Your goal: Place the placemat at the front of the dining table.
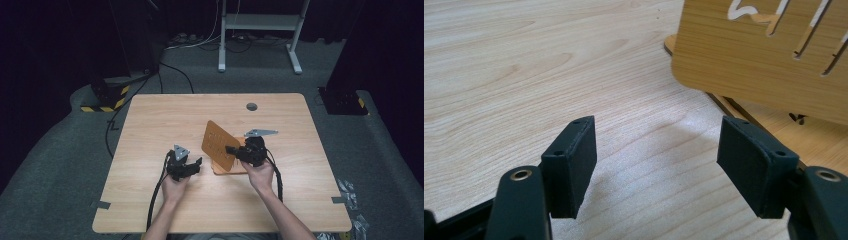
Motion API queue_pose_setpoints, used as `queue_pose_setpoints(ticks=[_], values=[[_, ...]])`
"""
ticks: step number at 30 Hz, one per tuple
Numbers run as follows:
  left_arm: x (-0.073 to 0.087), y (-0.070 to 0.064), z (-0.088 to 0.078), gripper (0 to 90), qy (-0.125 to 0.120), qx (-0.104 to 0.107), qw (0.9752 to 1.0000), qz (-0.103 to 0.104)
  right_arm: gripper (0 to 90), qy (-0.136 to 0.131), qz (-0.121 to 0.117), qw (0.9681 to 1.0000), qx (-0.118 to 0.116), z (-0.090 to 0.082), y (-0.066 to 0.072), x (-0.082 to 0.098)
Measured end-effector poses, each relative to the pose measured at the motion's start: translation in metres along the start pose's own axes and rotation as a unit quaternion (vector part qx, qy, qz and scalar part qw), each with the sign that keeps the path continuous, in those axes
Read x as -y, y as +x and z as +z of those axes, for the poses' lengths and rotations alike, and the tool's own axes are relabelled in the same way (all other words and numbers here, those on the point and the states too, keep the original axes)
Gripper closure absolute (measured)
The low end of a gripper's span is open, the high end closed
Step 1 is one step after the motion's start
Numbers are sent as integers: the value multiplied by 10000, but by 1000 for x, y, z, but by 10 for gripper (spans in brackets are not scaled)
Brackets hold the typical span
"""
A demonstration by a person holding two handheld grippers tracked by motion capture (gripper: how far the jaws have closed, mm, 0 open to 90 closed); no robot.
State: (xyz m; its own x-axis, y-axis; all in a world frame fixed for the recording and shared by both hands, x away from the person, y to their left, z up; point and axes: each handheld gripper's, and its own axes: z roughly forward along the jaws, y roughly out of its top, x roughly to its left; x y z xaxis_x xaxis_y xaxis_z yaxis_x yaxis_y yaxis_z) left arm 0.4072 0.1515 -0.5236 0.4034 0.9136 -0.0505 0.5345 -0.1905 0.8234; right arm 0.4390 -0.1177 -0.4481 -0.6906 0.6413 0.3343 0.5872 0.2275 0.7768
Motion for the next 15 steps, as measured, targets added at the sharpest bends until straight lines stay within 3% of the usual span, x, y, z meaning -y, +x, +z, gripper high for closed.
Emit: queue_pose_setpoints(ticks=[3,5,15], values=[[0,1,0,320,19,0,10000,-27,864,38,18,10000,30,-4,-2,0],[0,0,1,322,60,-183,9998,39,865,-14,-34,10000,87,-8,-4,-1],[-1,0,3,323,152,-237,9996,1,864,-57,-208,9995,236,-18,-5,-6]])
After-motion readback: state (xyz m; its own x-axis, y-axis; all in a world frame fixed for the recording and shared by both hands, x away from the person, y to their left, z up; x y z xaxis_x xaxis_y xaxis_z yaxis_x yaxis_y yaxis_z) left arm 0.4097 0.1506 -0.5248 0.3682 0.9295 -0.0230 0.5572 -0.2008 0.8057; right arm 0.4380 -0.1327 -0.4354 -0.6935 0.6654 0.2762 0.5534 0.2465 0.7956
